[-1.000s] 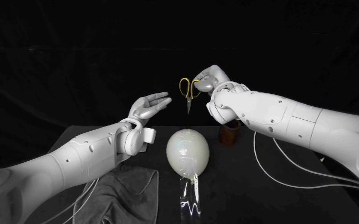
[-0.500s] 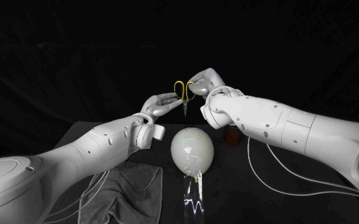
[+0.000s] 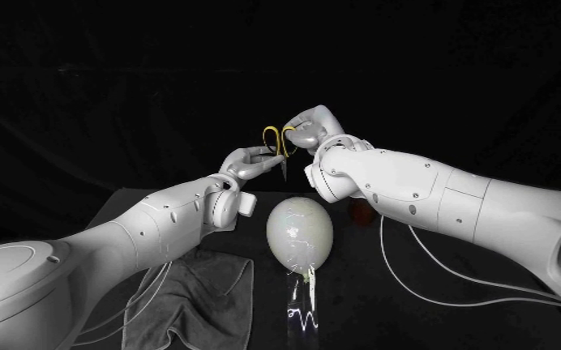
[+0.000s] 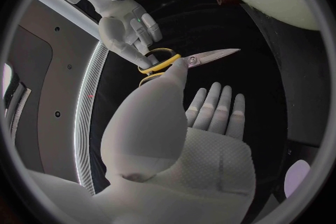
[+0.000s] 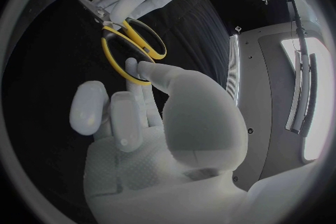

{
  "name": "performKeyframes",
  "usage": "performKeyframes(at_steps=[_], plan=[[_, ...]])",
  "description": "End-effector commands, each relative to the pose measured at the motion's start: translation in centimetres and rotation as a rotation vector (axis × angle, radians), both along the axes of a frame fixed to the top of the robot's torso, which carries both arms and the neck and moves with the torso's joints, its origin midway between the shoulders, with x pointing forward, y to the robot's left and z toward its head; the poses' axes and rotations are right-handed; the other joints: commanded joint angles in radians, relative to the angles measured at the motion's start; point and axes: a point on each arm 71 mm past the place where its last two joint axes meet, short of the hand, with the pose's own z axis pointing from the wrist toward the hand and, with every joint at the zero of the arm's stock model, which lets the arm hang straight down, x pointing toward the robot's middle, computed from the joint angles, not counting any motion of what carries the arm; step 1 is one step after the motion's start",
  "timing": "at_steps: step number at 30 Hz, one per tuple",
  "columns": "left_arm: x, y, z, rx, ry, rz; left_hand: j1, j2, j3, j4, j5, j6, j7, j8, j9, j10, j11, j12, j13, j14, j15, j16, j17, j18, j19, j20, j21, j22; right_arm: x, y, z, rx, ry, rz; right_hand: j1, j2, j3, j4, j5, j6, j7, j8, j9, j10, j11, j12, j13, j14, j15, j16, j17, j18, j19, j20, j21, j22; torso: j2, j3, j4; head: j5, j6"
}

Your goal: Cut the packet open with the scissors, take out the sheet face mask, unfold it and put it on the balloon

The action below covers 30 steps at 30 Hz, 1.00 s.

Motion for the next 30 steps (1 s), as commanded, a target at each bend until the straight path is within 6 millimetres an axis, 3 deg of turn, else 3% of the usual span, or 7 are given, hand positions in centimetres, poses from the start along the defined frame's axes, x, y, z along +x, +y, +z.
performKeyframes(at_steps=[1, 2, 7, 13, 18, 26, 30], plan=[[0.0, -0.55, 0.13, -0.033, 0.018, -0.034, 0.01, 0.003, 0.002, -0.01, 0.002, 0.041, 0.098, 0.017, 0.01, 0.034, -0.004, 0.008, 0.002, 0.015, -0.003, 0.007, 0.002, 0.007, 0.006, 0.001, 0.006, -0.001, -0.14, 0.37, 0.21, 0.018, -0.019, 0.013, 0.002, 0.011, 0.005, 0.0, 0.004, -0.007, 0.0, 0.003, 0.002, 0.034, -0.027, -0.002, 0.001, 0.031, -0.007, 0.004, 0.001, 0.01, -0.007, -0.002, -0.003, 0.002, -0.001, -0.0008, 0.0003, 0.0, -0.002], [-0.01, -0.65, 0.13, -0.037, 0.019, -0.041, 0.01, 0.003, 0.002, -0.01, 0.002, 0.041, 0.098, 0.017, 0.01, 0.034, -0.004, 0.008, 0.002, 0.015, -0.003, 0.007, 0.002, 0.007, 0.006, 0.001, 0.006, -0.001, -0.13, 0.42, 0.21, 0.019, -0.019, 0.013, 0.002, 0.012, 0.006, -0.001, 0.004, -0.007, 0.0, 0.004, 0.002, 0.034, -0.027, -0.002, 0.001, 0.031, -0.007, 0.004, 0.0, 0.01, -0.007, -0.002, -0.003, 0.002, -0.001, -0.0009, 0.0006, 0.001, -0.002], [-0.12, -1.03, 0.17, -0.052, 0.022, -0.067, 0.023, 0.019, 0.009, -0.02, 0.002, 0.216, 0.076, 0.088, 0.051, 0.13, -0.025, 0.03, 0.006, 0.061, -0.017, 0.014, 0.009, 0.03, 0.019, 0.002, 0.009, -0.001, -0.11, 0.6, 0.18, 0.022, -0.018, 0.014, 0.002, 0.012, 0.006, -0.001, 0.004, -0.007, 0.0, 0.004, 0.002, 0.034, -0.027, -0.002, 0.001, 0.031, -0.007, 0.004, 0.0, 0.01, -0.007, -0.002, -0.003, 0.002, 0.0, -0.0011, 0.0014, 0.001, -0.003], [-0.18, -1.19, 0.24, -0.07, 0.02, -0.079, 0.047, 0.045, 0.037, -0.028, 0.002, 0.276, 0.064, 0.113, 0.061, 0.201, -0.046, 0.045, 0.005, 0.158, -0.034, 0.036, 0.029, 0.047, 0.06, 0.002, 0.023, 0.004, -0.17, 0.85, 0.13, 0.024, -0.015, 0.019, 0.002, 0.012, 0.006, -0.001, 0.004, -0.007, 0.0, 0.004, 0.002, 0.034, -0.027, -0.002, 0.001, 0.031, -0.007, 0.004, 0.0, 0.01, -0.007, -0.002, -0.003, 0.002, 0.0, -0.0006, 0.0016, 0.001, -0.005], [-0.15, -1.1, 0.27, -0.094, 0.022, -0.076, 0.067, 0.069, 0.076, -0.03, 0.003, 0.302, 0.054, 0.12, 0.063, 0.225, -0.056, 0.04, 0.001, 0.186, -0.041, 0.043, 0.032, 0.056, 0.064, 0.002, 0.023, 0.003, -0.1, 0.8, 0.08, 0.024, -0.013, 0.015, 0.001, 0.012, 0.006, -0.001, 0.005, -0.007, 0.0, 0.004, 0.003, 0.035, -0.027, -0.002, 0.001, 0.031, -0.007, 0.004, 0.0, 0.01, -0.007, -0.002, -0.002, 0.003, 0.0, -0.0007, 0.0016, 0.001, -0.006], [-0.16, -1.21, 0.27, -0.119, 0.031, -0.086, 0.074, 0.065, 0.136, -0.028, 0.003, 0.328, 0.042, 0.121, 0.061, 0.254, -0.06, 0.022, -0.002, 0.19, -0.044, 0.037, 0.028, 0.063, 0.044, 0.003, 0.012, -0.001, -0.05, 0.69, 0.0, 0.027, -0.009, 0.01, 0.001, 0.012, 0.007, -0.001, 0.005, -0.008, 0.0, 0.004, 0.003, 0.035, -0.027, -0.002, 0.001, 0.031, -0.007, 0.004, 0.0, 0.011, -0.008, -0.002, -0.003, 0.002, 0.0, -0.0005, 0.0006, 0.002, -0.006], [-0.15, -1.24, 0.26, -0.134, 0.036, -0.086, 0.077, 0.075, 0.206, -0.026, 0.003, 0.357, 0.035, 0.13, 0.066, 0.291, -0.07, 0.014, -0.002, 0.203, -0.05, 0.037, 0.027, 0.068, 0.042, 0.003, 0.008, 0.0, -0.04, 0.71, -0.08, 0.027, -0.007, 0.01, 0.001, 0.012, 0.007, -0.001, 0.005, -0.008, 0.0, 0.004, 0.003, 0.035, -0.027, -0.002, 0.001, 0.031, -0.007, 0.004, 0.0, 0.011, -0.008, -0.002, -0.003, 0.002, 0.0, -0.0003, 0.0004, 0.002, -0.005]])
